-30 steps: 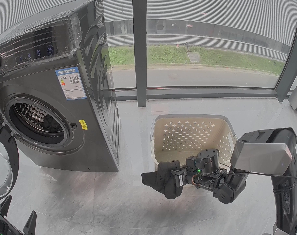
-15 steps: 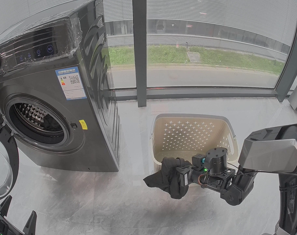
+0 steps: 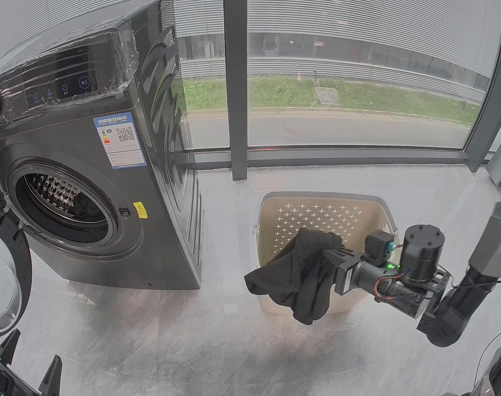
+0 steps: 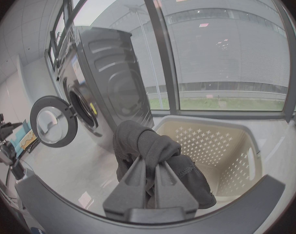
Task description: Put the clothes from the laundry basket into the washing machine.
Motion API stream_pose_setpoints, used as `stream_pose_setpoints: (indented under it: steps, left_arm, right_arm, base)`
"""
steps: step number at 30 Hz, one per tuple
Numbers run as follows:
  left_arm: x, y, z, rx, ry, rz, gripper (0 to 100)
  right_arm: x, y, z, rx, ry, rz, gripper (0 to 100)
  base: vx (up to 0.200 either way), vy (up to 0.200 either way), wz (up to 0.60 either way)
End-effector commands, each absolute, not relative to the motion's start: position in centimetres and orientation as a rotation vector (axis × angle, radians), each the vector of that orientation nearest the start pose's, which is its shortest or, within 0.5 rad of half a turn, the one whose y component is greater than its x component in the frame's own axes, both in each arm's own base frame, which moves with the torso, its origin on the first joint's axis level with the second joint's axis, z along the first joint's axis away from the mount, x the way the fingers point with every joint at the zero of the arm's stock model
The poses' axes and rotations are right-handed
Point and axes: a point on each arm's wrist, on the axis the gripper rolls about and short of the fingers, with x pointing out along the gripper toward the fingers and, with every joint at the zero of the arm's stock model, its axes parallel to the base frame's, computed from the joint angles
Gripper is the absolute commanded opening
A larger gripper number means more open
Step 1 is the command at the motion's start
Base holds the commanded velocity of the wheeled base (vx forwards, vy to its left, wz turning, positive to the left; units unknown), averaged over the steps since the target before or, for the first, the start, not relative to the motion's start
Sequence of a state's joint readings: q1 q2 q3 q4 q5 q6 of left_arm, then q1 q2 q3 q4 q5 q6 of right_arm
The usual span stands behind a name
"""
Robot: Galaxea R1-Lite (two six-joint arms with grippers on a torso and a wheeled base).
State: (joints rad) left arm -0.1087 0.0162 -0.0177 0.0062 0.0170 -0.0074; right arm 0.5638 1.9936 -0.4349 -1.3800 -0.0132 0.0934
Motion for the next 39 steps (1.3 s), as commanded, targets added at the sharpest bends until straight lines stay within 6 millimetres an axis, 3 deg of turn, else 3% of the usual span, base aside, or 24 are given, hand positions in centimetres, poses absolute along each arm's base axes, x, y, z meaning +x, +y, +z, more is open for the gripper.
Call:
stream_pose_setpoints:
  steps: [1, 8, 17, 26, 36, 39]
  left_arm:
    - [-2.3, 0.3, 7.5, -0.009, 0.005, -0.092, 100]
    - [-2.3, 0.3, 7.5, -0.010, 0.005, -0.094, 100]
    - [-2.3, 0.3, 7.6, -0.014, 0.004, -0.092, 100]
    - [-2.3, 0.3, 7.5, -0.014, 0.005, -0.092, 100]
    - [-2.3, 0.3, 7.6, -0.015, 0.005, -0.095, 100]
    - [-2.3, 0.3, 7.6, -0.015, 0.004, -0.092, 100]
  right_arm:
    - [23.2, 13.3, 13.5, 0.086, 0.039, 0.484, 0]
    - [23.7, 10.3, 15.4, 0.068, 0.001, 0.342, 0]
    - [23.0, 9.2, 17.1, 0.058, -0.026, 0.320, 0]
    - [22.2, 9.1, 16.1, 0.053, 0.012, 0.330, 0]
    - [21.1, 8.5, 14.5, 0.039, 0.078, 0.325, 0]
    - [20.0, 8.1, 15.5, 0.042, 0.043, 0.329, 0]
  base:
    - [0.000, 0.000, 0.00]
    - [0.000, 0.000, 0.00]
    - [0.000, 0.000, 0.00]
    - [-0.133, 0.000, 0.00]
    - [0.000, 0.000, 0.00]
    - [0.000, 0.067, 0.00]
